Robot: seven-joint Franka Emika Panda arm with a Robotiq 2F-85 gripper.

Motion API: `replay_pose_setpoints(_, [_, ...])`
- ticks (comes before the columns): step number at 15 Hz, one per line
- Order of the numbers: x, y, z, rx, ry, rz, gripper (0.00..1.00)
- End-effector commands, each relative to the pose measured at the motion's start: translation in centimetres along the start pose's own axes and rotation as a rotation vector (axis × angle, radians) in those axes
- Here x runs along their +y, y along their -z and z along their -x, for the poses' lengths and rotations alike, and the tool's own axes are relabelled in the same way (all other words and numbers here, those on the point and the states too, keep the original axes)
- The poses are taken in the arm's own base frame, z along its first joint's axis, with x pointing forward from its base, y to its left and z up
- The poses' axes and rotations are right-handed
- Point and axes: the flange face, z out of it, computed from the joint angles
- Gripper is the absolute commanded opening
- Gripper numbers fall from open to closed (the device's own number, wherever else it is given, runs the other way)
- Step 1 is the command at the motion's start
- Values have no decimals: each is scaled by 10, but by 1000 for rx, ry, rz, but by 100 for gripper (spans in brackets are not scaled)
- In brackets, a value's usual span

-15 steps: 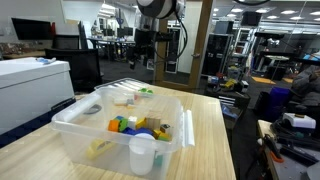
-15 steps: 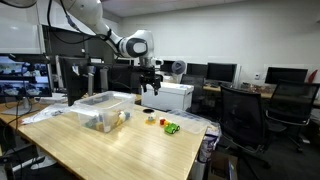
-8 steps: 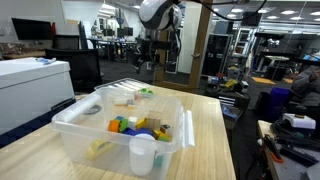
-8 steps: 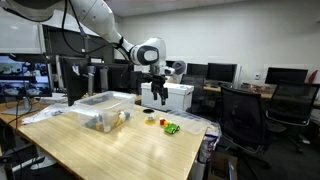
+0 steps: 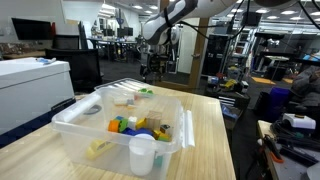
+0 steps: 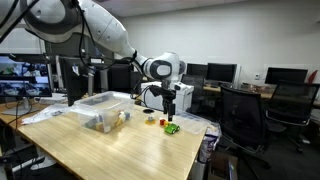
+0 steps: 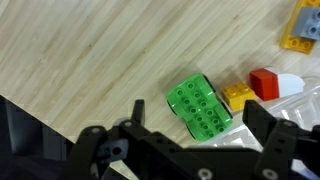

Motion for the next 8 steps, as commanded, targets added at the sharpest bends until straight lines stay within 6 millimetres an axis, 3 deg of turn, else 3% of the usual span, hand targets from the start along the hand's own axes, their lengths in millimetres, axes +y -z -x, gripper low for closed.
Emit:
replay_pose_setpoints(1, [3, -26, -16, -53, -56, -3, 100])
replay_pose_setpoints(4, [-1, -43, -24, -70, -39, 9, 100])
replay_pose_setpoints(8, [-20, -46, -22, -122, 66, 24, 100])
